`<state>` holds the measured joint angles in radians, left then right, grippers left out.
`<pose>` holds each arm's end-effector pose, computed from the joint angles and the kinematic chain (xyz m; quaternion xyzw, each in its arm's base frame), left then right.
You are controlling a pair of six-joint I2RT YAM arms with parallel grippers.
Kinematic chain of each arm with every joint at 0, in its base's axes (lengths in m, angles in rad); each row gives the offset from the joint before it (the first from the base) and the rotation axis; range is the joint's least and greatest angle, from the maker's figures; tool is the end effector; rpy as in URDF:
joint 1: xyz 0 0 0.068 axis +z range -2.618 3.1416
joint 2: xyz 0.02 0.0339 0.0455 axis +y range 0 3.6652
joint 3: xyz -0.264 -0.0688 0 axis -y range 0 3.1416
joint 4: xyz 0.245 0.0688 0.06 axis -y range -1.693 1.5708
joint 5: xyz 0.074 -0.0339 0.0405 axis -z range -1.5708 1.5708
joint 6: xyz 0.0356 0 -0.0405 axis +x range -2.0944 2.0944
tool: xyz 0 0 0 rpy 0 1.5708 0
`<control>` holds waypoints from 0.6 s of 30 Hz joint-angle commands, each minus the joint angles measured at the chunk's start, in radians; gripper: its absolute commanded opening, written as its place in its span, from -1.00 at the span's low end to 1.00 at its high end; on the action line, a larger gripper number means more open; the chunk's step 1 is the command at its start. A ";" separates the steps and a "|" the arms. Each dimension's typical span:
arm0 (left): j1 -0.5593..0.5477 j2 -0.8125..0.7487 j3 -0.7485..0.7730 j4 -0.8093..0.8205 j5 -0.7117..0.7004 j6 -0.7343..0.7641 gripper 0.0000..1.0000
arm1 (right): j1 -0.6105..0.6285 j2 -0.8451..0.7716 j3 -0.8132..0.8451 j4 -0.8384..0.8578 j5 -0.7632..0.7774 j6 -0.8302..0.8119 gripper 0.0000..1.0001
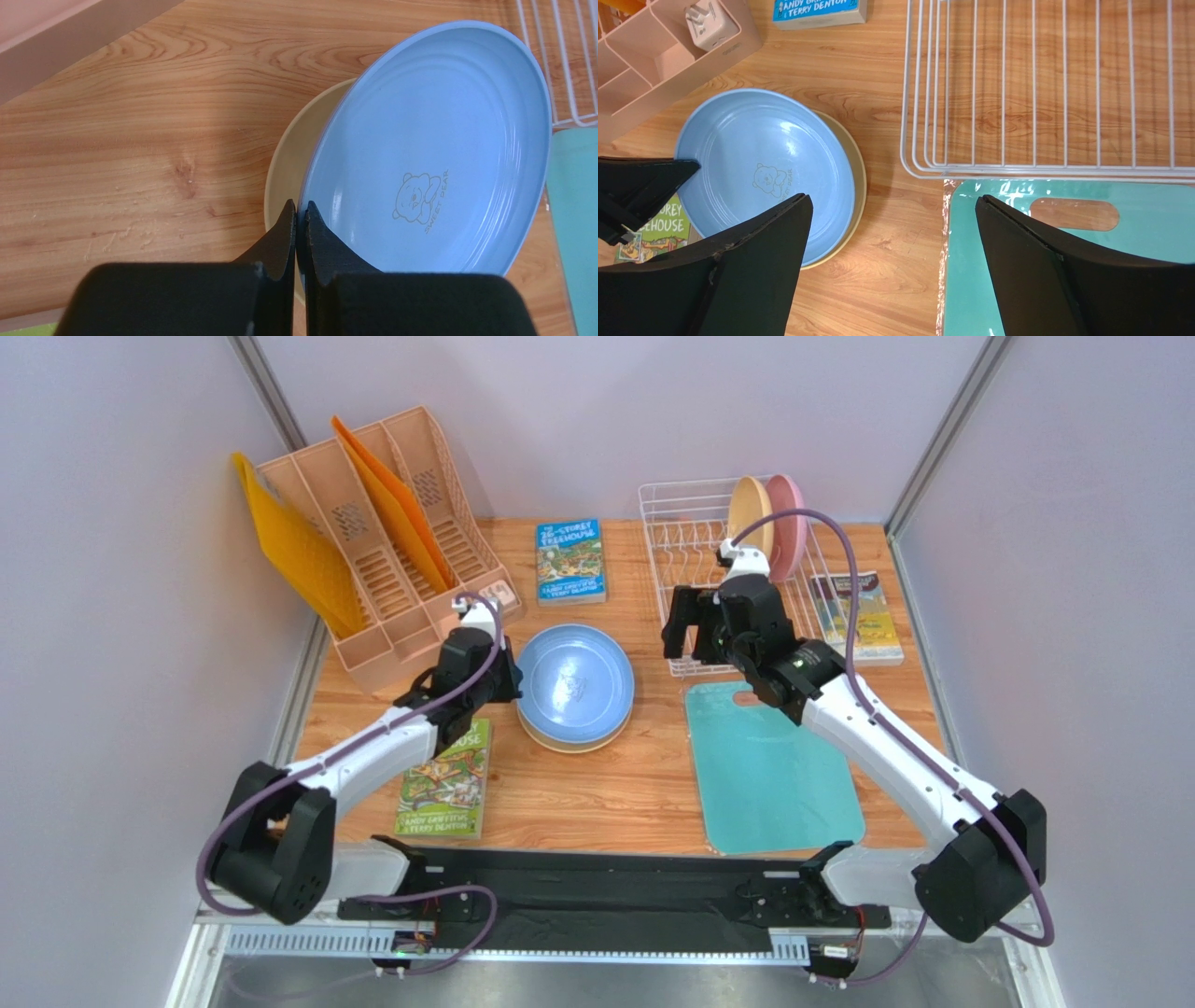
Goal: Unload the plates from the dish rack
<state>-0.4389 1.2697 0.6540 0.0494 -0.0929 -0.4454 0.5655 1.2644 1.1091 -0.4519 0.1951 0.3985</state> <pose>0.2447 -0.1112 0.2144 -0.0252 0.8755 -0.1690 0.4520 0.2411 0.1448 0.3244 -0.0286 0.8826 0.1373 0.4486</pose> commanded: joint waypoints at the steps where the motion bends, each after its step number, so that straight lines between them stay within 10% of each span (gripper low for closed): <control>1: -0.003 0.065 0.071 0.072 -0.014 0.014 -1.00 | -0.030 -0.010 0.064 -0.007 0.033 -0.046 0.87; 14: -0.003 0.155 0.098 0.049 -0.028 0.031 -1.00 | -0.207 0.044 0.095 -0.008 0.009 -0.087 0.89; 18: -0.003 0.169 0.099 0.040 -0.037 0.033 -0.72 | -0.254 0.078 0.133 -0.013 0.007 -0.102 0.89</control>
<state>-0.4389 1.4281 0.7120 0.0551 -0.1249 -0.4198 0.3435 1.3186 1.1683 -0.4808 0.2001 0.3336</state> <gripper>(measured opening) 0.085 0.943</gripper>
